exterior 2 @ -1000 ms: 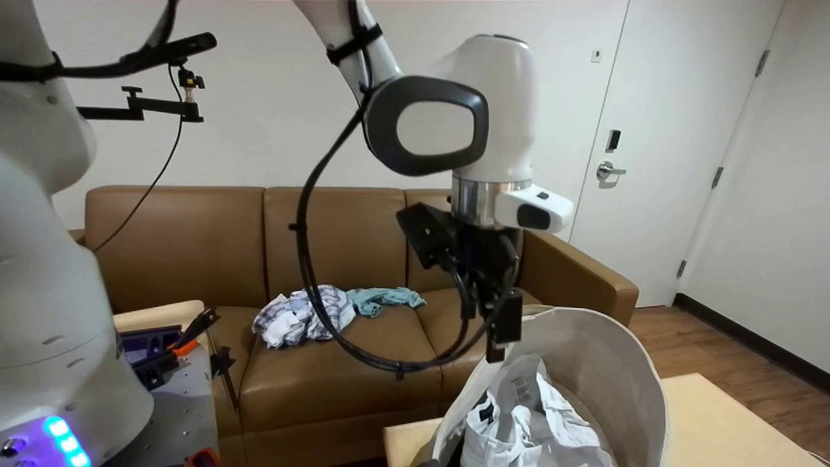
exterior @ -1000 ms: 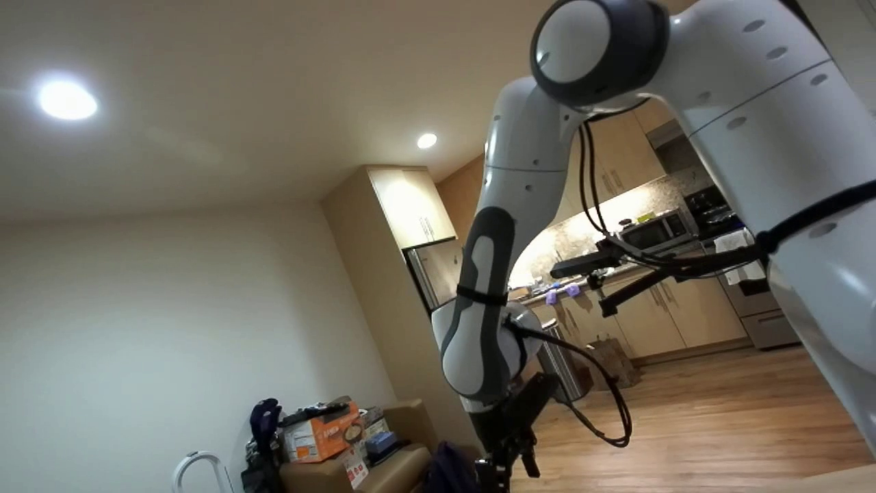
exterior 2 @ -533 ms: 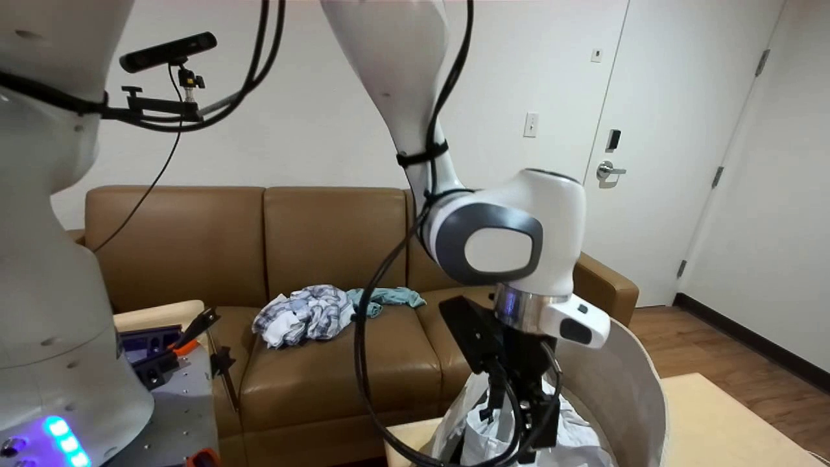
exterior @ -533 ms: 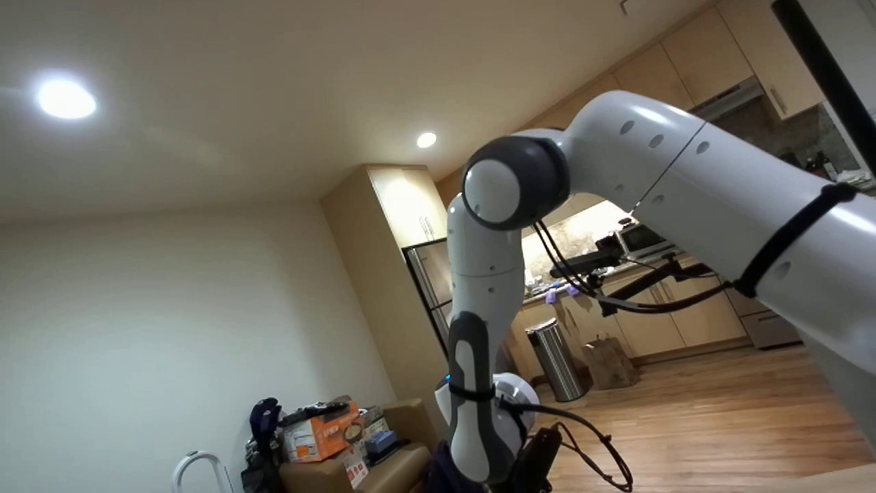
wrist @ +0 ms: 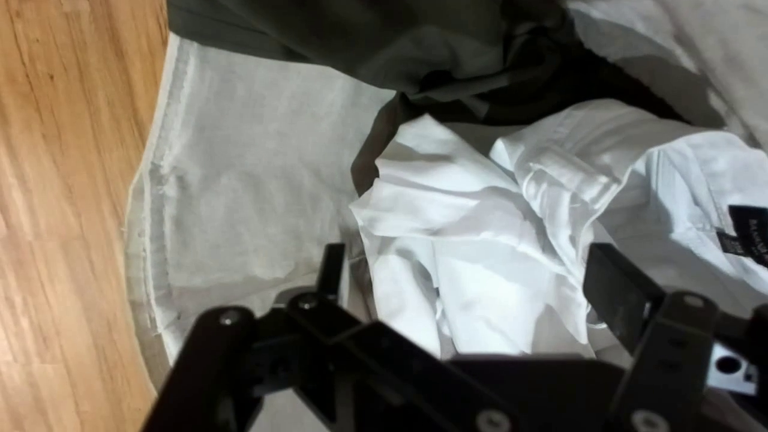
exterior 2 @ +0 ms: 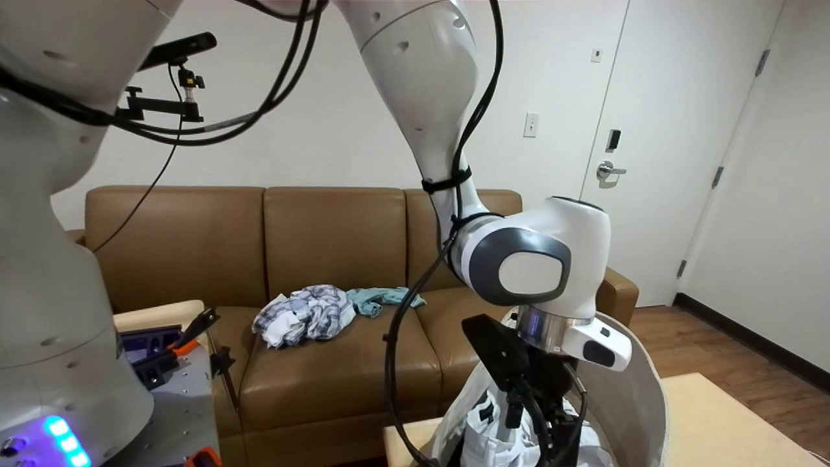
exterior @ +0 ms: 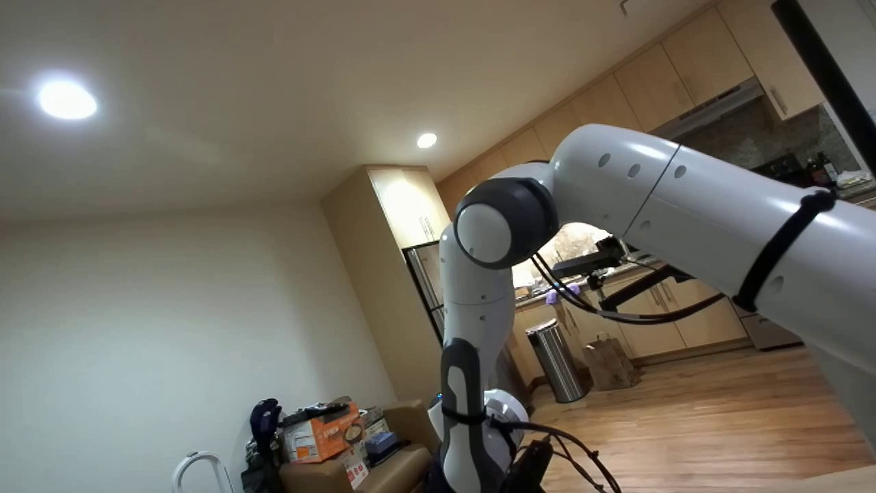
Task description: Put the white short in the bag on the couch
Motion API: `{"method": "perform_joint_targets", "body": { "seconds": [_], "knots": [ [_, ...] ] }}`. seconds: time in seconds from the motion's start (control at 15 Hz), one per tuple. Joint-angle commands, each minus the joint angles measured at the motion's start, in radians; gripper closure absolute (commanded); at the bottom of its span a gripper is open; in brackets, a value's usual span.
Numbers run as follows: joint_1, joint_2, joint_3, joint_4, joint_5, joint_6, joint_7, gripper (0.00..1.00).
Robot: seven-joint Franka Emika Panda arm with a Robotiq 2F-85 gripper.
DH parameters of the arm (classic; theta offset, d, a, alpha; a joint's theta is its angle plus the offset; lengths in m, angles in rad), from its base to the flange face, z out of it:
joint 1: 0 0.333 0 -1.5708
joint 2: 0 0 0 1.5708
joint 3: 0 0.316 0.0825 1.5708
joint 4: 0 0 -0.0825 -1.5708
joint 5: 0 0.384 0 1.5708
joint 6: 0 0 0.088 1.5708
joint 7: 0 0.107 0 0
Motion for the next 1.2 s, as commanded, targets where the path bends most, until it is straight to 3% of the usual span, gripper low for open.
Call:
{"method": "perform_joint_targets", "body": {
  "seconds": [0.0, 0.33, 0.67, 0.8, 0.87, 1.0, 1.13],
  "knots": [
    [-0.026, 0.07, 0.031, 0.056, 0.006, 0.05, -0.003, 0.0],
    [0.018, 0.305, -0.027, 0.206, -0.059, 0.176, 0.023, 0.0],
    [-0.039, 0.497, 0.0, 0.363, -0.042, 0.164, -0.024, 0.0],
    [-0.09, 0.504, 0.04, 0.386, -0.021, 0.148, -0.056, 0.0],
    [-0.03, 0.485, -0.002, 0.353, -0.032, 0.152, -0.007, 0.0],
    [-0.06, 0.493, 0.017, 0.372, -0.029, 0.149, -0.023, 0.0],
    [-0.068, 0.474, 0.015, 0.329, -0.035, 0.291, -0.033, 0.0]
  ]
}}
